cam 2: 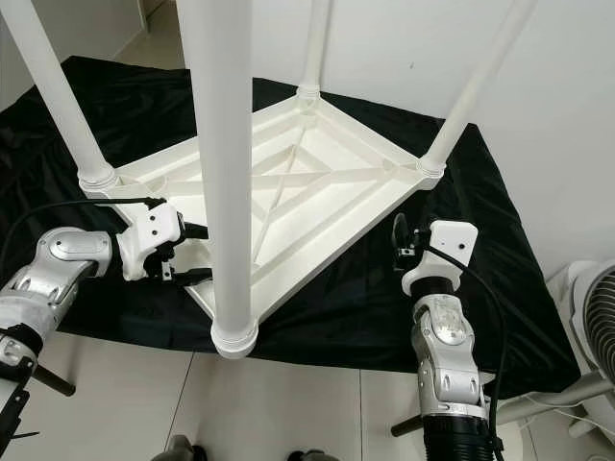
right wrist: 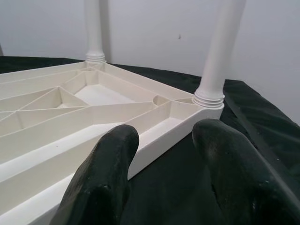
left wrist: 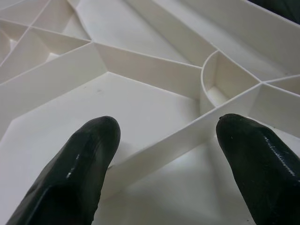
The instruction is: Building children table
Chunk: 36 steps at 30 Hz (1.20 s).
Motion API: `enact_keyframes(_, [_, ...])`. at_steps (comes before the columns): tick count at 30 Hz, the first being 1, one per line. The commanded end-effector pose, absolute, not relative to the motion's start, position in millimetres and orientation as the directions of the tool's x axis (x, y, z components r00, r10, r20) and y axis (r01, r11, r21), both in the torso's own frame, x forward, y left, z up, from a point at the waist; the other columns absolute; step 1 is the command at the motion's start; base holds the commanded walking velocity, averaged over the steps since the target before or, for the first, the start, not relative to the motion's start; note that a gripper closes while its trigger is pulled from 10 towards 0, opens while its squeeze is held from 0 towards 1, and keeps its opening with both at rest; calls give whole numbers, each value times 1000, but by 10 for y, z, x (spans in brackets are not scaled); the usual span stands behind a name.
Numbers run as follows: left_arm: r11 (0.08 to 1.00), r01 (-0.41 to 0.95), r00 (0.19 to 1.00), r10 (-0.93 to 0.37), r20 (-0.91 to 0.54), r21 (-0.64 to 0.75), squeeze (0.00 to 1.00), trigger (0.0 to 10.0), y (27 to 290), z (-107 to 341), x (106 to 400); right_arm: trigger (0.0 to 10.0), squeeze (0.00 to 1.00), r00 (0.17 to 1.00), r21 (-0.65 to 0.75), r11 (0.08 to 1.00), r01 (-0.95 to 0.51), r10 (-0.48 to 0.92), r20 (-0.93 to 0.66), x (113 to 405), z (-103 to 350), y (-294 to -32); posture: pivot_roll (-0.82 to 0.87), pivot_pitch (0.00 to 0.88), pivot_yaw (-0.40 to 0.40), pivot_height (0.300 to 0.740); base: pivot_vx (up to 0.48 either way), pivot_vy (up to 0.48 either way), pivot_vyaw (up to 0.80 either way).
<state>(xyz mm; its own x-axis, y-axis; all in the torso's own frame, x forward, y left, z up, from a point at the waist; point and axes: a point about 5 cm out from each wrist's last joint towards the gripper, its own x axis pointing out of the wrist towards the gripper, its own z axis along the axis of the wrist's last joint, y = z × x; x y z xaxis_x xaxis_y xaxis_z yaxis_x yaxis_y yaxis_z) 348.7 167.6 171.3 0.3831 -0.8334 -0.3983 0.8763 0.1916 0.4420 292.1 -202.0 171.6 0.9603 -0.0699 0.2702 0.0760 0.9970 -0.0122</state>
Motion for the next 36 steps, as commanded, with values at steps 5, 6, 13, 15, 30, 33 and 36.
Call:
enact_keyframes(5, [94,899,311,-825,-472,428,0,10000,1562,1635,3493,10000,0,963,-14,996,90,-83,255,2913,1700,-2071,-32,74,-70,740,0,0,0])
enact_keyframes(6, [89,899,307,-826,-473,430,0,10000,1542,1637,3500,10000,0,963,-15,996,89,-82,255,2914,1700,-2069,-32,74,-69,740,0,0,0])
enact_keyframes(13, [33,903,262,-833,-487,429,0,10000,1350,1592,3518,10000,0,963,-11,996,89,-83,258,2894,1705,-2052,-42,80,-62,740,0,0,0])
enact_keyframes(15, [16,905,245,-836,-491,425,0,10000,1303,1572,3512,10000,0,964,-20,997,68,-61,261,2881,1710,-2013,-45,85,-60,740,0,0,0])
enact_keyframes(30, [-62,916,160,-851,-500,397,0,0,1200,1568,3482,10000,0,966,-16,998,60,-54,252,2873,1697,-1981,-41,107,-52,740,0,0,0])
enact_keyframes(33, [-74,918,143,-853,-501,389,0,0,1196,1570,3475,10000,0,966,-16,998,59,-53,252,2872,1696,-1975,-40,109,-51,740,0,0,0])
enact_keyframes(36, [-76,920,139,-854,-502,384,0,0,1197,1568,3476,10000,0,967,-15,998,57,-52,250,2870,1694,-1970,-39,108,-51,740,0,0,0])
